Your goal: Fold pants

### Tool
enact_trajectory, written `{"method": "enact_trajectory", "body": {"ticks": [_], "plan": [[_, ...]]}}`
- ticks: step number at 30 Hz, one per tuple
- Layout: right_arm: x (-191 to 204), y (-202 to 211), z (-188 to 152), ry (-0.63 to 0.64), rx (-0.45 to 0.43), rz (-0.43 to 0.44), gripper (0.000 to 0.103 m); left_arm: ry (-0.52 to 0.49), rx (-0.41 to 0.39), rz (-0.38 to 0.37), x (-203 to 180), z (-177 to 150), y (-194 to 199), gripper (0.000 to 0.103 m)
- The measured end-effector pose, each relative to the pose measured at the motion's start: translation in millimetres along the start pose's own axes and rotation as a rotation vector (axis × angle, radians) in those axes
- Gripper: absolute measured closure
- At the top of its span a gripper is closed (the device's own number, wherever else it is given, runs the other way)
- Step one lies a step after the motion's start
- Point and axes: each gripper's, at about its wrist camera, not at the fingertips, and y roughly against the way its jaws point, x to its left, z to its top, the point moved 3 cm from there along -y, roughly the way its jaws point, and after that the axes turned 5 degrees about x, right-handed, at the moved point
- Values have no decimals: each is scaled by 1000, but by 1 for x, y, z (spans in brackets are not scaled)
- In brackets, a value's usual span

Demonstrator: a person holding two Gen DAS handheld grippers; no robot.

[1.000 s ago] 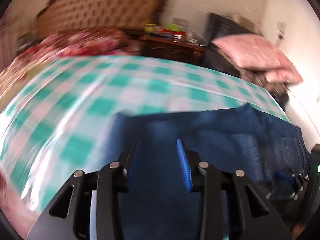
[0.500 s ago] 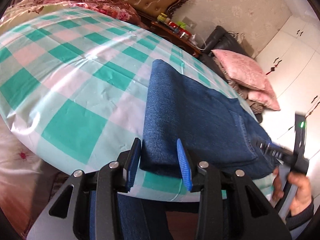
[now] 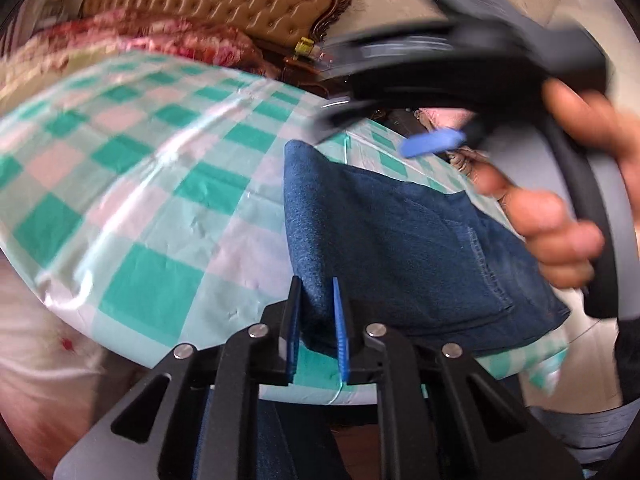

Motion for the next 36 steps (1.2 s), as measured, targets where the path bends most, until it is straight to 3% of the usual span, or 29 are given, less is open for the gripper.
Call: {"method": "enact_trajectory", "body": {"ticks": [5, 6, 9, 13, 14, 15, 16, 17, 20, 22, 25, 30, 32, 36], "plan": [[17, -34, 7, 46, 87, -67, 7, -65, -12, 73, -15, 1, 4, 89], [17, -41, 8, 47, 97, -83, 13, -68, -15, 76, -15, 2, 4, 89], [13, -57, 5, 37, 126, -136, 45, -55, -27, 72, -15, 4, 6, 90], [11, -61, 0, -2, 101, -131, 67, 2, -36, 58, -10, 2, 6, 88], [12, -60, 0, -7, 96, -131, 70, 28, -34, 58, -7, 1, 4, 84], [12, -58, -1, -13, 84, -130, 74, 60, -30, 56, -3, 0, 3, 65], [12, -57, -2, -17, 77, -128, 75, 95, -16, 49, 0, -1, 0, 39], [11, -56, -3, -26, 70, -122, 76, 117, -11, 39, 3, -3, -1, 36], [9, -52, -3, -36, 55, -100, 79, 179, 21, 25, 9, -3, -15, 40], [5, -48, -4, -44, 44, -75, 81, 214, 54, -4, 9, -2, -25, 76], [-6, -33, -3, -71, 13, -12, 86, 134, 21, 28, -14, 5, -17, 90], [-49, 34, -5, -135, -101, 140, 87, -41, -97, 104, -77, 30, 19, 92], [-78, 69, -10, -170, -158, 194, 87, -156, -160, 126, -123, 47, 34, 92], [-177, 146, -41, -273, -288, 297, 87, -424, -276, 117, -237, 64, 50, 92]]}}
